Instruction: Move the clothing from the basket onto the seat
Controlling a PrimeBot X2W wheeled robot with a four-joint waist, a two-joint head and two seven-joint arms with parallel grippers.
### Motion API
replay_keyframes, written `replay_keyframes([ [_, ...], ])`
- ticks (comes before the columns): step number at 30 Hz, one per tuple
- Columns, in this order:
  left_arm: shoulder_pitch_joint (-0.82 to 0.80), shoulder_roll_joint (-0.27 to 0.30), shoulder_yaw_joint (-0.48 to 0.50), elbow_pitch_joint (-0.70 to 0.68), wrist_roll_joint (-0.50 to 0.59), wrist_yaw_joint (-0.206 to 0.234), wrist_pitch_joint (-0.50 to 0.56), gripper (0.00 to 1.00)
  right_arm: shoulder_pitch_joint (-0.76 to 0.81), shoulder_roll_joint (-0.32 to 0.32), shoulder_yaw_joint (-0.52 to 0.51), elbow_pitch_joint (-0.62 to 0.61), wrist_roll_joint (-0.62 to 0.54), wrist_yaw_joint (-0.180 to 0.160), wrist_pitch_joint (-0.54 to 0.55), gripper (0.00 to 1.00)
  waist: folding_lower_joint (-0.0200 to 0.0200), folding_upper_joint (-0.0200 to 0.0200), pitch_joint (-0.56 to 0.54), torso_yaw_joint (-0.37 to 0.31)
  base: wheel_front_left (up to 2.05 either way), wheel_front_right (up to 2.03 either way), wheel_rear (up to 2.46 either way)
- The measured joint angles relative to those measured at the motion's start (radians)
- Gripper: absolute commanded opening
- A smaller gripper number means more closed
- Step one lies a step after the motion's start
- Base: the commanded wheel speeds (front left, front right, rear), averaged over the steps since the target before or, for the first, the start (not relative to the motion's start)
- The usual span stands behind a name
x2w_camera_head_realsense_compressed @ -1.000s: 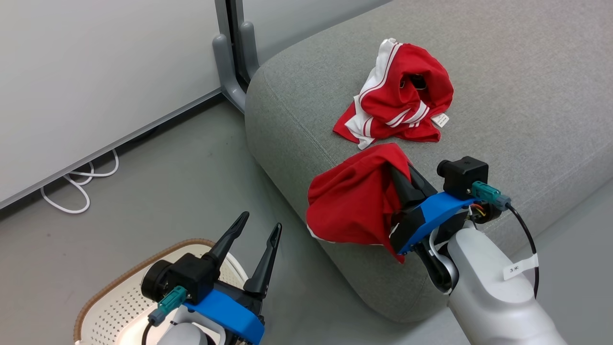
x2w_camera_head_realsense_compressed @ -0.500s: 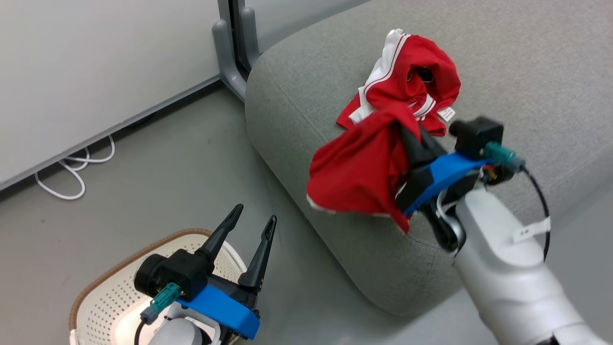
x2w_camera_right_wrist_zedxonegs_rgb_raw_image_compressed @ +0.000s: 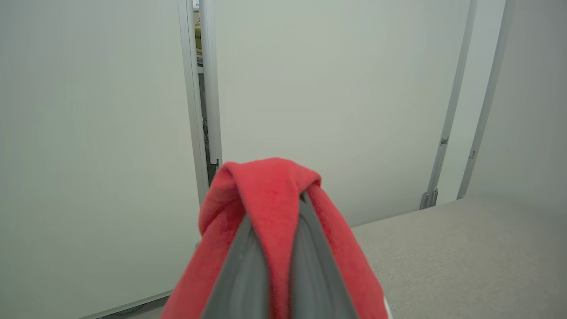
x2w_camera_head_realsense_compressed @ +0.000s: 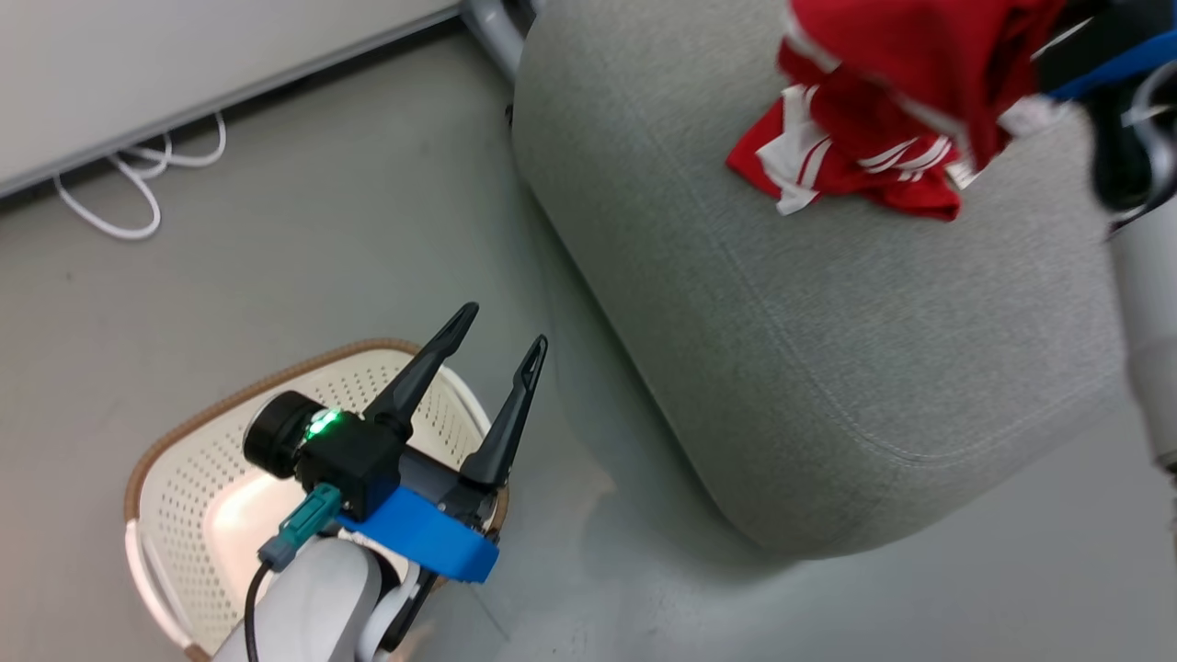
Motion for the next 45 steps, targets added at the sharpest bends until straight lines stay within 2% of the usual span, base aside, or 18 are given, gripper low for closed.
replay_keyframes([
  [5,-0.069,0.016,-0.048,-0.023,0.006,0.000,0.000,1.00,-0.059,-0.090,-0.125,-0.015,-0.058,0.000,-0.006,0.00,0.0000,0.0000,0.077,0.046,0.00,0.00,0.00],
  [13,-0.170,0.042,-0.083,-0.077,0.020,0.000,0.000,1.00,-0.035,-0.159,-0.282,-0.027,-0.140,0.000,-0.015,0.00,0.0001,-0.0001,0.211,0.123,0.00,0.00,0.00],
  [19,-0.189,0.056,-0.085,-0.110,0.035,0.000,0.000,1.00,0.009,-0.152,-0.376,0.008,-0.198,0.000,-0.016,0.00,0.0001,0.0000,0.302,0.170,0.00,0.00,0.00],
  [23,-0.190,0.070,-0.083,-0.114,0.040,0.000,-0.001,1.00,0.012,-0.121,-0.413,0.033,-0.242,0.000,-0.017,0.00,0.0001,0.0000,0.347,0.184,0.00,0.00,0.00],
  [33,-0.190,0.077,-0.071,-0.119,0.040,0.003,-0.001,1.00,0.010,-0.092,-0.469,0.069,-0.288,0.000,-0.017,0.01,0.0000,-0.0001,0.358,0.185,0.00,0.00,0.00],
  [35,-0.190,0.076,-0.072,-0.116,0.040,0.003,-0.001,1.00,0.008,-0.090,-0.471,0.069,-0.290,0.000,-0.017,0.47,0.0000,0.0000,0.356,0.185,0.00,0.00,0.00],
  [36,-0.191,0.076,-0.072,-0.115,0.040,0.003,-0.001,1.00,0.008,-0.088,-0.471,0.069,-0.293,0.000,-0.017,0.89,0.0000,-0.0001,0.356,0.185,0.00,0.00,0.00],
  [37,-0.192,0.075,-0.073,-0.113,0.040,0.003,-0.001,1.00,0.008,-0.086,-0.469,0.072,-0.295,0.000,-0.017,1.00,0.0000,0.0000,0.355,0.185,0.00,0.00,0.00],
  [45,-0.199,0.053,-0.082,-0.092,0.039,0.002,-0.001,1.00,0.016,-0.084,-0.444,0.080,-0.305,0.000,-0.018,1.00,0.0000,0.0000,0.338,0.191,0.00,0.00,0.00],
])
